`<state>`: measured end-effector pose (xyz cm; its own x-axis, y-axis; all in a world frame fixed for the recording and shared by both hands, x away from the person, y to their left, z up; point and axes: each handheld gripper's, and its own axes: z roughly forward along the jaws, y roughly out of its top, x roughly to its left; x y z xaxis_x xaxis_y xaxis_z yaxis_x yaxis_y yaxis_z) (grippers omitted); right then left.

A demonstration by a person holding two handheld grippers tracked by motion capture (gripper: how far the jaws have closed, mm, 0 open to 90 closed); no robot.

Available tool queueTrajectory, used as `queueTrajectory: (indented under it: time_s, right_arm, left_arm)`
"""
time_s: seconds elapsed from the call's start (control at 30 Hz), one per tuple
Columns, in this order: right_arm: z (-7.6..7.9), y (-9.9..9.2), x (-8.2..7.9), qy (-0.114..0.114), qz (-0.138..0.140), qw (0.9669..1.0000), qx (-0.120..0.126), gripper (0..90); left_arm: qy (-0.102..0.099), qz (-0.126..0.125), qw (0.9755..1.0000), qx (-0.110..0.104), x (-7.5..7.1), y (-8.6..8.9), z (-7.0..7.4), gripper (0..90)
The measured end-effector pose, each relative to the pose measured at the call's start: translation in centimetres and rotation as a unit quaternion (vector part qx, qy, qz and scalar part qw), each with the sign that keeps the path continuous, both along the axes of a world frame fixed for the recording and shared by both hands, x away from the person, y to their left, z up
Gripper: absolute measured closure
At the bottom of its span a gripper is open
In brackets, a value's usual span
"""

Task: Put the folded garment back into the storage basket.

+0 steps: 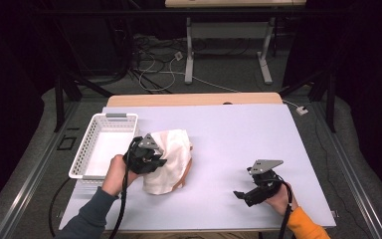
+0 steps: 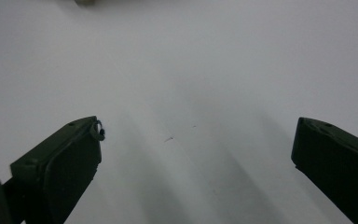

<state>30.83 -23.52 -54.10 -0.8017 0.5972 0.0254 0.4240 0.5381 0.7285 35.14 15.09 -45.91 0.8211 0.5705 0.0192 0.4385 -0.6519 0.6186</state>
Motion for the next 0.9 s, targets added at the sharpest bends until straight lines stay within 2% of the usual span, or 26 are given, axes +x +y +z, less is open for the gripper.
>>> queueTrajectory:
  time_s: [0.3,0.9]
  right_arm:
    - [0.0,0.0,0.0,-0.002,-0.002,1.0,-0.003,1.3]
    - [0.0,0.0,0.0,-0.004,0.001,1.0,0.0,1.1]
  left_arm:
    - [-0.002,0.009,1.0,0.002,0.3,0.4,0.9,79.4]
    - [-0.022,0.022,0.9994,0.016,1.1,1.4,2.7,79.3]
